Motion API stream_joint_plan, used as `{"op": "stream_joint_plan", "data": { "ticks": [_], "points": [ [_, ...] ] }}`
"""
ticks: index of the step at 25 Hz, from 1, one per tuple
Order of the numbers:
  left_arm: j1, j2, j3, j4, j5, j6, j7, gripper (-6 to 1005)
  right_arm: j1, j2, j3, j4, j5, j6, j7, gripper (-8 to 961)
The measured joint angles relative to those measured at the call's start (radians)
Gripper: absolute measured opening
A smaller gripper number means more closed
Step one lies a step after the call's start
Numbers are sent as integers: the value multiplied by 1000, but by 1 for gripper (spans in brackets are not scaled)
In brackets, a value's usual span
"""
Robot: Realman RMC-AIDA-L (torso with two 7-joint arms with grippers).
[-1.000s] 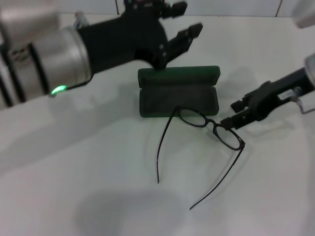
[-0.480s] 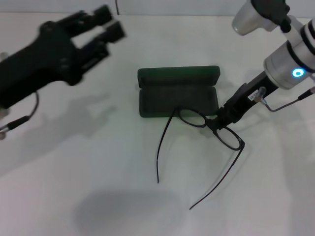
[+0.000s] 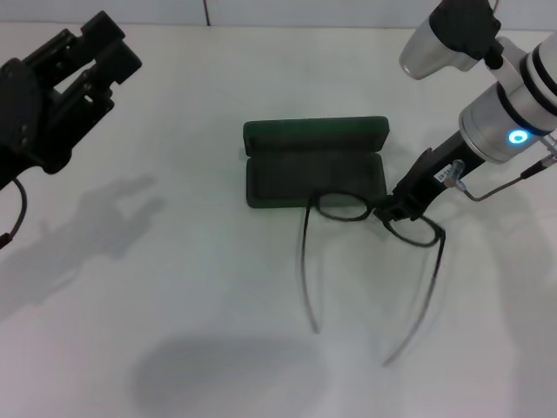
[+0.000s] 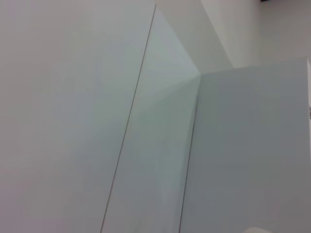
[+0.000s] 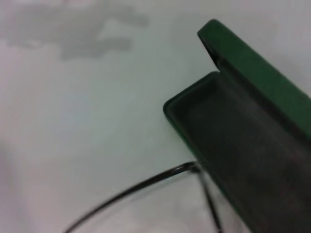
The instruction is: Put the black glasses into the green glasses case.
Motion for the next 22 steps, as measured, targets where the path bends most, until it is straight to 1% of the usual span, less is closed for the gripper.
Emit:
{"op": "stream_joint_plan", "data": {
  "ticks": [2,4,8,9,10,12,15,17,20,22],
  "points": [
    [1,1,-1,-2,0,3,0,349,-17,0,-6,-34,5,1,-3,165],
    [1,2,-1,-4,0,13,-1,344,-42,0,-7,-78,21,-7,-4,122],
    [-4,4,-2,-7,9,35,0,335,-136,-5,3,-221,141,-47,-35,37],
    [-11,5,0,-9,19,38,-1,332,-168,-8,16,-262,191,-61,-54,37],
    [-16,5,1,-10,29,40,-2,330,-182,-9,24,-280,214,-68,-64,37],
    [-33,5,5,-13,61,47,2,326,-247,-11,95,-339,326,-110,-130,37],
    [-68,2,7,-41,98,64,19,319,-292,-10,180,-348,434,-148,-210,37],
    [-110,2,9,-98,112,92,40,314,-309,-11,223,-333,505,-174,-268,37],
    [-185,2,14,-203,130,133,91,307,-321,-11,261,-298,586,-211,-337,36],
    [-220,0,34,-237,140,143,118,230,-320,-11,265,-278,609,-224,-360,36]
  ]
}}
